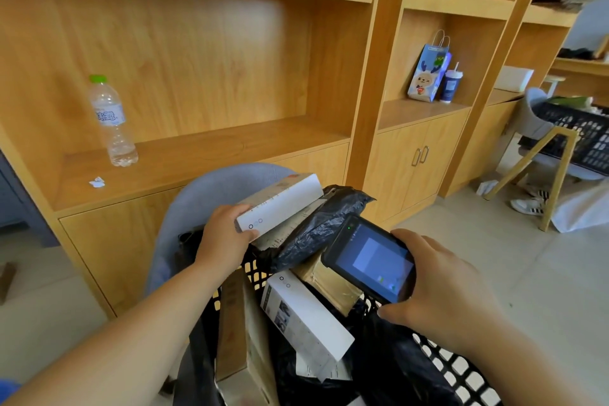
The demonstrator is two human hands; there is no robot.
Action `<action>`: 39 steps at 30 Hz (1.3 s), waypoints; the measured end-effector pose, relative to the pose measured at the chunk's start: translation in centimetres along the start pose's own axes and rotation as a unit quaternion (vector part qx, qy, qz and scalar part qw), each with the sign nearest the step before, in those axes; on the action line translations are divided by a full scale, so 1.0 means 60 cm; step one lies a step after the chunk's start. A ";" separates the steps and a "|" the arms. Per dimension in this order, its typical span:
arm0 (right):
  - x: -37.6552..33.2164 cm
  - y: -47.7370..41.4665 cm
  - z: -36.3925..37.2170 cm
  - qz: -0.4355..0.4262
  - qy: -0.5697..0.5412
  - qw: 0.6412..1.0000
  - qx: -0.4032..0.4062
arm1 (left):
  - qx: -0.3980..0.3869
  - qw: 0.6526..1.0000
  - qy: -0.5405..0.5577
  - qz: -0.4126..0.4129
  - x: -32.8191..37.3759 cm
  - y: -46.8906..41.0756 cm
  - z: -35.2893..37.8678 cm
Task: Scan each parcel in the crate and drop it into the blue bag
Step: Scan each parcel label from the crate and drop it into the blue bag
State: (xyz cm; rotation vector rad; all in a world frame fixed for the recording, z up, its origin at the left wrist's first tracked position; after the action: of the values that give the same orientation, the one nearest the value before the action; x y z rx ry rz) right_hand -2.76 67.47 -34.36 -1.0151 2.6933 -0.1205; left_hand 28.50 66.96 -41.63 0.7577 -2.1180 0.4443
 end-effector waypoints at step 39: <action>0.005 0.293 -0.015 0.057 -0.105 0.990 0.080 | -0.257 0.931 -0.257 0.026 0.005 0.412 0.035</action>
State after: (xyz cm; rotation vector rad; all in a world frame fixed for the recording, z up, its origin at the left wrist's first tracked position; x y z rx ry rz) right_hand -14.42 80.46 -36.50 -0.7798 2.4976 -0.1931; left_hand 11.00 84.39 -43.87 0.5406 -2.5807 -0.3249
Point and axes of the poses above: each hand's wrist, its own y-axis away from the middle knuckle, its own z-axis out of the palm, x = y × z, the point moved 2 cm from there along -y, towards the middle knuckle, and after that the axes turned 13 degrees about -z, right-handed, at the moved point
